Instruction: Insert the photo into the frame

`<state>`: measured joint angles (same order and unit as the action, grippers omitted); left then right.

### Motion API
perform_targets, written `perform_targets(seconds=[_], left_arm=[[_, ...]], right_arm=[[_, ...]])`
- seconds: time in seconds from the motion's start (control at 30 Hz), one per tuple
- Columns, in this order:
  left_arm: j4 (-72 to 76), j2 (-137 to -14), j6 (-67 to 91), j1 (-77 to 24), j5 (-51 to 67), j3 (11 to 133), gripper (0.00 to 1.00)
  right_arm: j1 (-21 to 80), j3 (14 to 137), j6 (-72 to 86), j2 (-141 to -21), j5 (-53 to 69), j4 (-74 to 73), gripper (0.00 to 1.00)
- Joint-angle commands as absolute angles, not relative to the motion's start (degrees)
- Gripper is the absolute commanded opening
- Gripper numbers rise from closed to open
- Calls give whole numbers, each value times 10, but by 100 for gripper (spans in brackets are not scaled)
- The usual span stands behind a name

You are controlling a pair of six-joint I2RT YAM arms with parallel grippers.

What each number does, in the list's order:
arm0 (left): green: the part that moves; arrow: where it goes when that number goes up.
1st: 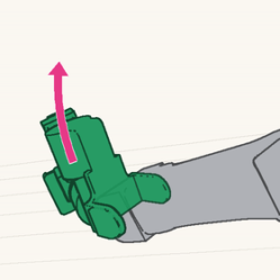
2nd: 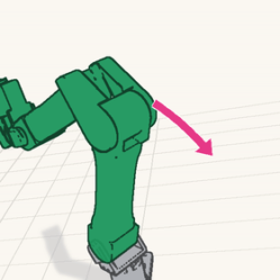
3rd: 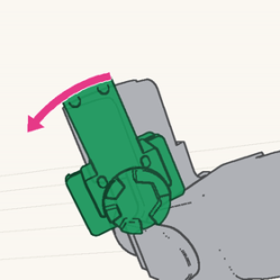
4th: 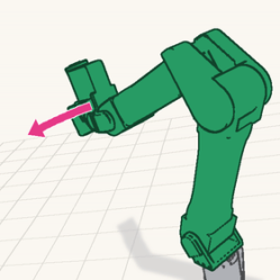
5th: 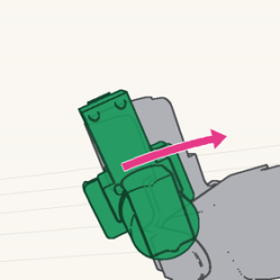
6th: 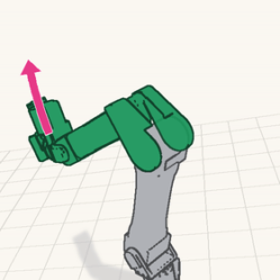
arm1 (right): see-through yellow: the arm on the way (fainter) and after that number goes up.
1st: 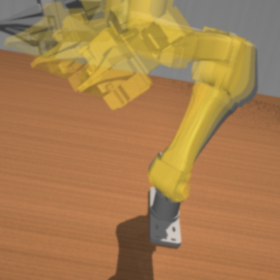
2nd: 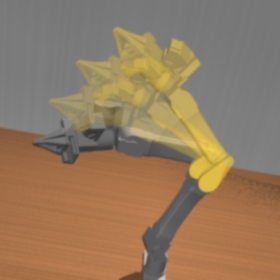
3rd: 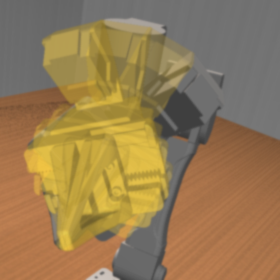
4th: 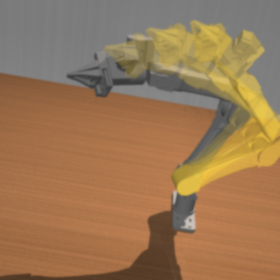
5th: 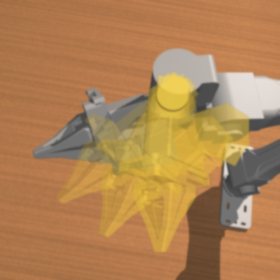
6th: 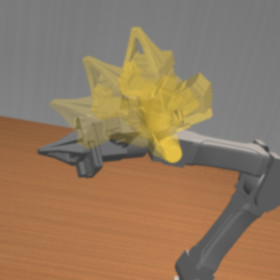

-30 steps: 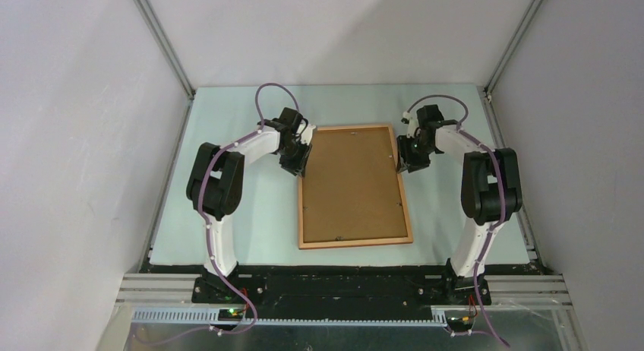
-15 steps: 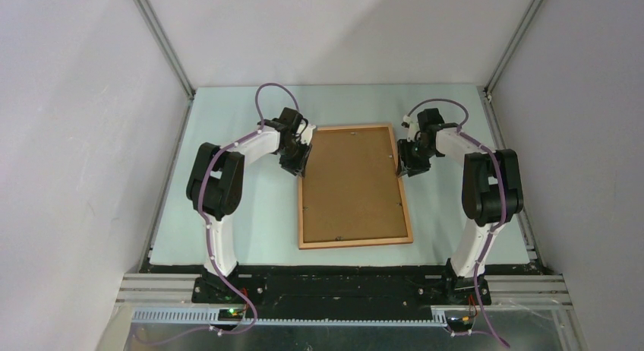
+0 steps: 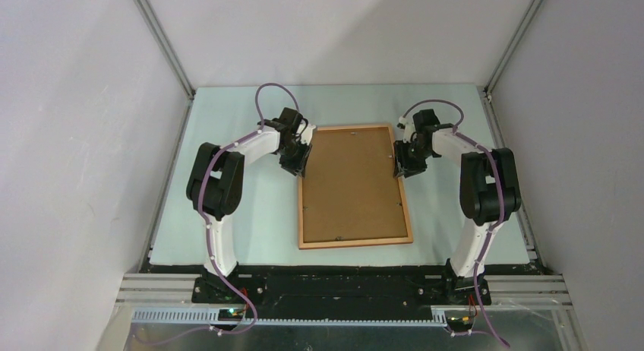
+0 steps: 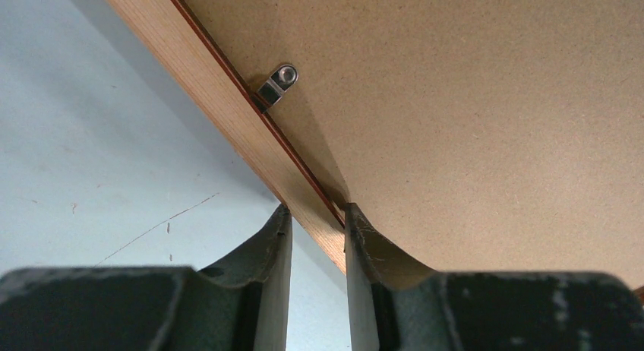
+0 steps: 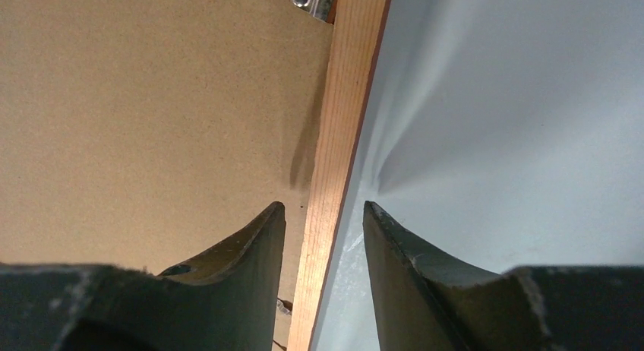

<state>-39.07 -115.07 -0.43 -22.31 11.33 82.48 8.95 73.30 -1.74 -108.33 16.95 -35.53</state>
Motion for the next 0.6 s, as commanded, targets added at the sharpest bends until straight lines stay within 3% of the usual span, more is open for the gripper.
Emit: perform_targets(seconds=[0.0,0.43,0.57], left_arm=[[-405,-1130,-33,-223,134,818,0],[-406,-1127,-33,-223,133,817,0],[-406,-1123,-34,-223,132,815,2]], right_arm=[[94,734,-19,-1088,167,-341,46],[104,742,-22,-1108,154,-334,36],[108,750,-25,-1113,147,-337,21]])
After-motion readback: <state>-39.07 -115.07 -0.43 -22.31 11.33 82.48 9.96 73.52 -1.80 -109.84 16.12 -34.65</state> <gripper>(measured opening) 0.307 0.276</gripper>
